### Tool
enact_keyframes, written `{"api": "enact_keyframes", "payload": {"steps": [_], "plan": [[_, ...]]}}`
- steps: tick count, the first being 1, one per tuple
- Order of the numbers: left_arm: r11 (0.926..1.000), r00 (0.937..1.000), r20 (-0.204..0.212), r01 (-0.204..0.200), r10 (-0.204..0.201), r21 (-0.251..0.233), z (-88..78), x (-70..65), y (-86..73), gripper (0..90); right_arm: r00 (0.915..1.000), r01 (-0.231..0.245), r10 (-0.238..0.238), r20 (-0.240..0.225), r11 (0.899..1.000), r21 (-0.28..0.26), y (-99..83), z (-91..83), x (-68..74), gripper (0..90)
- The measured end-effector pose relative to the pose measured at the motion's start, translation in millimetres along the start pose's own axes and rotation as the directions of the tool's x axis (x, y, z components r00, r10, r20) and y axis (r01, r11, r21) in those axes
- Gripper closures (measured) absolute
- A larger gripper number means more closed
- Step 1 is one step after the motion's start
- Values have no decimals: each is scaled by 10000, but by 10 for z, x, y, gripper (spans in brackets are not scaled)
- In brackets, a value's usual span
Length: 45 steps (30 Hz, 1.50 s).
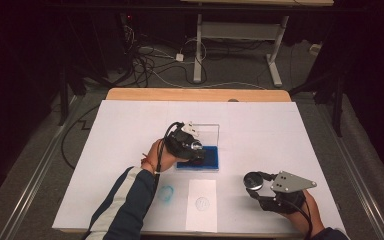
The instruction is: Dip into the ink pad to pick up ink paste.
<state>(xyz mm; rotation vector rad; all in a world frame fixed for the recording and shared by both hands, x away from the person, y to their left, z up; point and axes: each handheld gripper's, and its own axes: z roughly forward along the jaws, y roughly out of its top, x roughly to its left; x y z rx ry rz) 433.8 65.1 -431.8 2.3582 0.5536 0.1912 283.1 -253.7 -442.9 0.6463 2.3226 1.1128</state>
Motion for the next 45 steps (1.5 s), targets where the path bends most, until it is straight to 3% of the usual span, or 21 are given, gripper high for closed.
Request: {"api": "enact_keyframes", "payload": {"steps": [9,19,27,45], "plan": [[9998,10000,31,35,-35,-196,12,-9,-44,541,10000,22,-22,-11,10000,8,2,1,4,387],[9999,9999,-64,-135,135,-42,6,-43,-50,541,10000,65,-64,-52,10000,59,5,11,12,387],[9993,9998,191,119,-112,-358,22,3,-80,541,10000,59,-59,-43,10000,58,4,8,15,387],[9998,10000,78,50,-48,-210,29,-30,-77,541,10000,67,-67,-38,10000,64,7,8,19,387]]}}
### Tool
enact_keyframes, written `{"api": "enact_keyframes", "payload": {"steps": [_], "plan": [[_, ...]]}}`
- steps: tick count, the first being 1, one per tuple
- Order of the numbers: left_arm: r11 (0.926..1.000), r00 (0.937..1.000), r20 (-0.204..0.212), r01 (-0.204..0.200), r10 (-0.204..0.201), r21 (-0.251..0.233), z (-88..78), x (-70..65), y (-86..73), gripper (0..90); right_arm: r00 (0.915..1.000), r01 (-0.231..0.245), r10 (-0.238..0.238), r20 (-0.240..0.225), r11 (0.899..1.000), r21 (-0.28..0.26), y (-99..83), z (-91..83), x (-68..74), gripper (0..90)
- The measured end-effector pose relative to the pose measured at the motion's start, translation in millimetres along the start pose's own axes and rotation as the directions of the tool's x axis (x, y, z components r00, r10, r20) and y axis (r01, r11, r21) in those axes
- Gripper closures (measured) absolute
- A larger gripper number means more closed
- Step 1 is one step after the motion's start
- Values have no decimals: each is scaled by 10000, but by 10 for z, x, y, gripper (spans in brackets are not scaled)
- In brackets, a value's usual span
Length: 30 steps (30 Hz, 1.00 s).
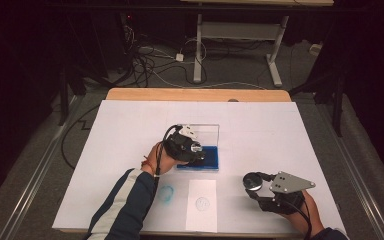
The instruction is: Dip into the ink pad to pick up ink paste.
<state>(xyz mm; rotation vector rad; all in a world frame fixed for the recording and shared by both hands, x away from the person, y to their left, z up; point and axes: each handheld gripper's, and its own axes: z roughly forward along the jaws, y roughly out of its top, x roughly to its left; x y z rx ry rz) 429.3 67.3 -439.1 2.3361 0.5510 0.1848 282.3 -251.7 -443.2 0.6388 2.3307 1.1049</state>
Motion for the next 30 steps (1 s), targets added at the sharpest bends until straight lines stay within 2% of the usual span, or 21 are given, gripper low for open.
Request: {"api": "enact_keyframes", "payload": {"steps": [8,10,13,17,21,26,30], "plan": [[9996,9999,-98,-106,109,245,-21,-9,23,541,10000,-1,1,24,10000,-25,2,-6,-2,388],[9999,10000,-32,79,-79,115,-18,-5,17,541,10000,9,-9,18,10000,-18,0,-6,-3,387],[10000,10000,31,95,-95,31,-30,-2,16,541,10000,-3,3,14,10000,-35,-1,-8,-8,388],[9993,9999,55,94,-92,-373,-137,-3,57,541,10000,-29,30,38,10000,-45,-5,-11,-17,387],[9975,10000,7,-71,71,-708,-281,-28,134,541,10000,-39,39,52,10000,-63,-2,-11,-10,387],[9962,9990,-168,-426,415,-755,-398,-70,197,541,10000,-41,41,76,10000,-83,1,-16,-11,387],[9953,9990,-203,-406,389,-875,-445,-66,209,541,10000,-45,45,71,10000,-74,3,-14,-9,387]]}}
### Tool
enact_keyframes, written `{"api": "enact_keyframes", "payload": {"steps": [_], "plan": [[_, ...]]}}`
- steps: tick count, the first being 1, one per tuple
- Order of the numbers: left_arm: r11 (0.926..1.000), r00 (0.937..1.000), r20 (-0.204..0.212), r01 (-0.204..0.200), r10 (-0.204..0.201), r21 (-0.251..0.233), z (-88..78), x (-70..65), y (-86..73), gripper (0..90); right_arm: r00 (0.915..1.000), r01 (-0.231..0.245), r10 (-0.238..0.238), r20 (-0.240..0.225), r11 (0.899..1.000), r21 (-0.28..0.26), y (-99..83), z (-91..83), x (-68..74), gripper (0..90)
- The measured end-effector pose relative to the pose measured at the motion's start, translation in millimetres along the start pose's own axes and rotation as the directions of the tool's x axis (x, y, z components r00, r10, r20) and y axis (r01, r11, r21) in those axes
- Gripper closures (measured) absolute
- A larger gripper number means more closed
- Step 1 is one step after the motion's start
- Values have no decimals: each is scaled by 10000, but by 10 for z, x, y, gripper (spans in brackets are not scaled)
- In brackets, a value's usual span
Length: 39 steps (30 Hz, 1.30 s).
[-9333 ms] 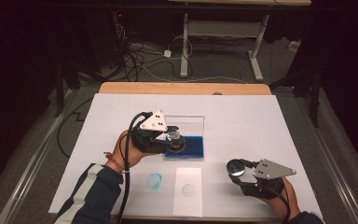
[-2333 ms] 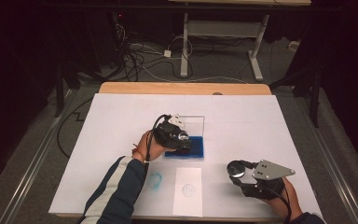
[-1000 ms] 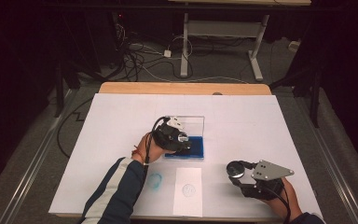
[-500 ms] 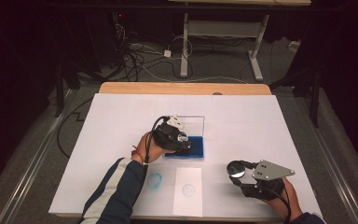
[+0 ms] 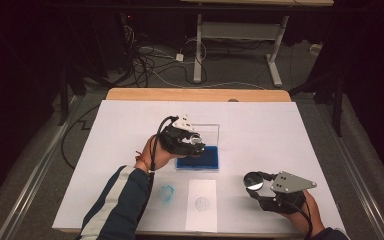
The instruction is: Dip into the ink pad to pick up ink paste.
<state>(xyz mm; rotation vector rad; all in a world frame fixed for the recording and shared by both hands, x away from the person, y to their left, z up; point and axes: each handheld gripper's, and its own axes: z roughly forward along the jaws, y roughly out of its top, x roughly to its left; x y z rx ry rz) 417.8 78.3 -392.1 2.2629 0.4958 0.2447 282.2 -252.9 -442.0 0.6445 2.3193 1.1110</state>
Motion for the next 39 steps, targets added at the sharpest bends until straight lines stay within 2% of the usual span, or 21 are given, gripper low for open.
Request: {"api": "enact_keyframes", "payload": {"steps": [12,23,29,39], "plan": [[9995,9997,-216,56,-63,-313,-116,8,-37,541,10000,-18,18,6,10000,6,-4,0,-3,387],[9947,9994,-316,136,-169,-1019,-243,-22,-238,541,10000,35,-35,-39,10000,32,-3,13,-11,388],[9916,9996,-290,3,-40,-1290,-314,-78,-277,541,10000,-27,27,5,10000,2,1,12,-24,387],[9901,9989,-231,-444,417,-1331,-418,-188,-286,541,10000,2,-2,-56,10000,-10,7,19,-19,388]]}}
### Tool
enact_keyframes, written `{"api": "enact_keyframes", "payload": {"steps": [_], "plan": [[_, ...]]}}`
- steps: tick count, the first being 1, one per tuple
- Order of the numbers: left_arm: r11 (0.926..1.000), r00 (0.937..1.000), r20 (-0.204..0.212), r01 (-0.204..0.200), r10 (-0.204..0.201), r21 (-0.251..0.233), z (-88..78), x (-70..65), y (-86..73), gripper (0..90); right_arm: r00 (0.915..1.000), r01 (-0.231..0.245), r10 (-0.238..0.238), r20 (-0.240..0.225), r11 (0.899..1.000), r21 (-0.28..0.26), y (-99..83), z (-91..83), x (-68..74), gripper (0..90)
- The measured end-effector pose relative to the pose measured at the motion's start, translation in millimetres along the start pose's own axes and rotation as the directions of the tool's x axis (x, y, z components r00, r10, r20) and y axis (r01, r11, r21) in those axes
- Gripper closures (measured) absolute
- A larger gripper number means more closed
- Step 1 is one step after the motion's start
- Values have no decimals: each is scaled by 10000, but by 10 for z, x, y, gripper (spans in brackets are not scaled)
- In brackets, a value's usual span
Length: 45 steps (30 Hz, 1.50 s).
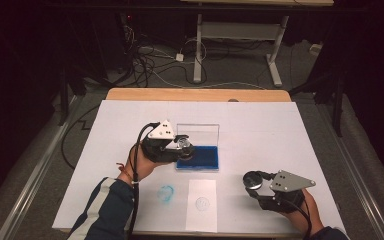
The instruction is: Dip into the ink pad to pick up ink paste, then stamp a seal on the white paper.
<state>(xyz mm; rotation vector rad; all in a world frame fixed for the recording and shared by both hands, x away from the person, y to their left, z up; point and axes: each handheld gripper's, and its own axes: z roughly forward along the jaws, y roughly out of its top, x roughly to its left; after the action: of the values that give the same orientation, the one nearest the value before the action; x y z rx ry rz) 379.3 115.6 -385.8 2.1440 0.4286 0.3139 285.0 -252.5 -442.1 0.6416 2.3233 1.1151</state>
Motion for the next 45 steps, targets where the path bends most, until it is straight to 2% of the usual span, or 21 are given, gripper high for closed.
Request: {"api": "enact_keyframes", "payload": {"steps": [8,25,35,40,45], "plan": [[9994,9991,288,-316,313,107,3,-93,-5,540,10000,38,-38,-21,10000,-39,9,-3,-2,387],[9976,9970,352,-693,692,29,-94,-205,46,540,10000,62,-62,-56,10000,-36,15,-7,9,388],[9952,9931,656,-979,976,6,-92,-284,89,540,9999,83,-84,-57,10000,-53,6,-32,21,388],[9944,9921,681,-1060,1056,29,-90,-321,103,540,9999,129,-129,-52,9999,-56,4,-49,40,387],[9922,9887,838,-1249,1244,9,-105,-377,121,540,9998,165,-166,-82,9998,-104,13,-51,48,387]]}}
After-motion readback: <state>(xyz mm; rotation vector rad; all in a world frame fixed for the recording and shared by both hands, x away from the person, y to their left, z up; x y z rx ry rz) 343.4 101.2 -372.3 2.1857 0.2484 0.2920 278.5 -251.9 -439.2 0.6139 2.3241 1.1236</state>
